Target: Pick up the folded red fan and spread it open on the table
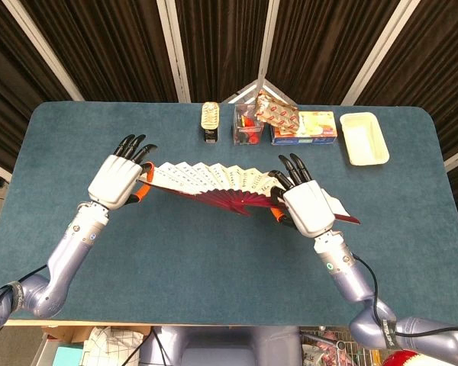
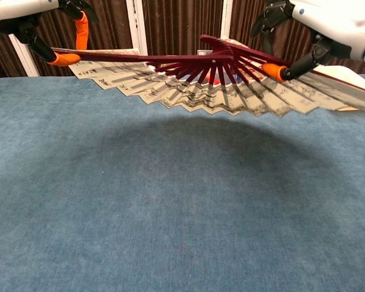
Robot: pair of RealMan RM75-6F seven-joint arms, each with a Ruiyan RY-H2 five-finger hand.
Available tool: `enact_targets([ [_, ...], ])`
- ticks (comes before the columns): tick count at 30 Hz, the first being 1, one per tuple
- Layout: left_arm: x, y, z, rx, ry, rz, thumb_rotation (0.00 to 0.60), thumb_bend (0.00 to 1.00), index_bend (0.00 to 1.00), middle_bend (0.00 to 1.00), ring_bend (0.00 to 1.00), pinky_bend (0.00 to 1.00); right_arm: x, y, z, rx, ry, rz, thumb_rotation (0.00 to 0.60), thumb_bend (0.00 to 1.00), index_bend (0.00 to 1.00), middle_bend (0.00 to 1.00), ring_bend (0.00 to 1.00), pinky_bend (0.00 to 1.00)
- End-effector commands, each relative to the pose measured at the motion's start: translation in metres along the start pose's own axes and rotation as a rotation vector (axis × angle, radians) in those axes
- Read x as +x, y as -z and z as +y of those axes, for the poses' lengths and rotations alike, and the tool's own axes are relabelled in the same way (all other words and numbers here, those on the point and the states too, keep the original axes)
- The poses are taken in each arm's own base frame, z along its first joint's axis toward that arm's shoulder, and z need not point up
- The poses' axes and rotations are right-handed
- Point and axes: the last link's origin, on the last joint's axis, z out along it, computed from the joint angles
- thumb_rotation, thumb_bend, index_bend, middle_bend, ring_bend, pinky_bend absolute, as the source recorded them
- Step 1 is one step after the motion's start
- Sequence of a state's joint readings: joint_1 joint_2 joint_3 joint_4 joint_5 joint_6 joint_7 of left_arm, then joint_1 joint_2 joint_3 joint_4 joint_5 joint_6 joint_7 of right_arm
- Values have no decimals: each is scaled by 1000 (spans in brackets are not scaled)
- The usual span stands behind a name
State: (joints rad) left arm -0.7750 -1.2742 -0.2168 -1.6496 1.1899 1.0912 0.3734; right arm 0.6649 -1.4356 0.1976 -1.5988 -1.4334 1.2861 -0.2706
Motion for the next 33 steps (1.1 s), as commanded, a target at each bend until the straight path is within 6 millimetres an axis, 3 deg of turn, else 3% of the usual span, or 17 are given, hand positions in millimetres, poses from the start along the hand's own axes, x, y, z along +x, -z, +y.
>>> enact_targets([
  [1,-1,0,1,-2,-1,-2,600,547,716,152,0,0,-2,2,1,2,3,-5,600,475,802,303,35,0],
  [33,-10,23,-8,-1,0,-37,600,544,716,145,0,0,-19,46,-1,35,11,-81,600,474,802,303,34,0],
])
